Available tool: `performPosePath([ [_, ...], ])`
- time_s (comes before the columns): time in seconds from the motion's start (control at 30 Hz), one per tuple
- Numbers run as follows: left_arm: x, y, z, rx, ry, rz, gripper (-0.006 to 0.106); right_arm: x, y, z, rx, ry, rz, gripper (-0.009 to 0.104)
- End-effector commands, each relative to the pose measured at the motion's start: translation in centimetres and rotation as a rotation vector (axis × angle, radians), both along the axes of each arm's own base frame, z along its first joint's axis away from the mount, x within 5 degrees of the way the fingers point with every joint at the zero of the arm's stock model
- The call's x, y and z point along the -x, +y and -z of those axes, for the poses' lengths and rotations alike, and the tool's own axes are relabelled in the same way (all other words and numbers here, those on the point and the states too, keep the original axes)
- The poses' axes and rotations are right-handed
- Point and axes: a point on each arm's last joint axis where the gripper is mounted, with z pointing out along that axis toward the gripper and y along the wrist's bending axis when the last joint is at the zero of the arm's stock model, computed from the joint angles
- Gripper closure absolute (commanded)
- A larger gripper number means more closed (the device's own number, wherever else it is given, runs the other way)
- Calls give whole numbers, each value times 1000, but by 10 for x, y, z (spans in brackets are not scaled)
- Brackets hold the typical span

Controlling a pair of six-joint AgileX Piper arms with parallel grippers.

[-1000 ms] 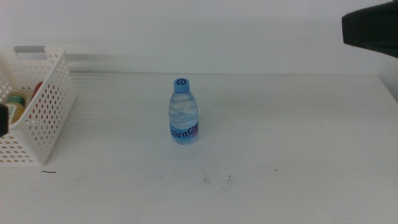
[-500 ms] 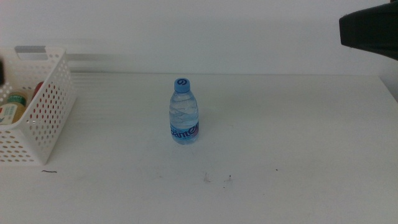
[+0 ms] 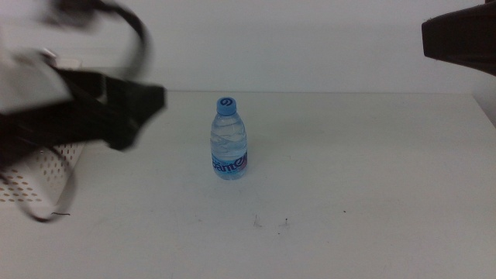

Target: Use arms to grab the bottles and put them into the dustbin to the left of the table.

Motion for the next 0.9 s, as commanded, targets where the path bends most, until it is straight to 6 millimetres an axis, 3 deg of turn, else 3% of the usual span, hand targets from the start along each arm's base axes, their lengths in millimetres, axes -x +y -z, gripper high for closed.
performPosePath([
  [0.0, -11, -10, 17, 30, -46, 5, 7, 0, -2, -3, -2, -18, 6, 4],
  [0.2, -28, -20, 96, -19, -182, -23, 7, 0, -2, -3, -2, -18, 6, 4],
  [0.33, -20, -13, 152, 63, -203, -76, 7, 0, -2, -3, -2, -18, 6, 4],
  [0.4, -15, -10, 171, 86, -200, -82, 7, 0, -2, -3, -2, -18, 6, 4],
  [0.63, -25, -18, 208, -32, -146, -35, 7, 0, -2, -3, -2, -18, 6, 4],
  [0.87, -56, -35, 218, -28, -158, -44, 7, 0, -2, -3, -2, -18, 6, 4],
])
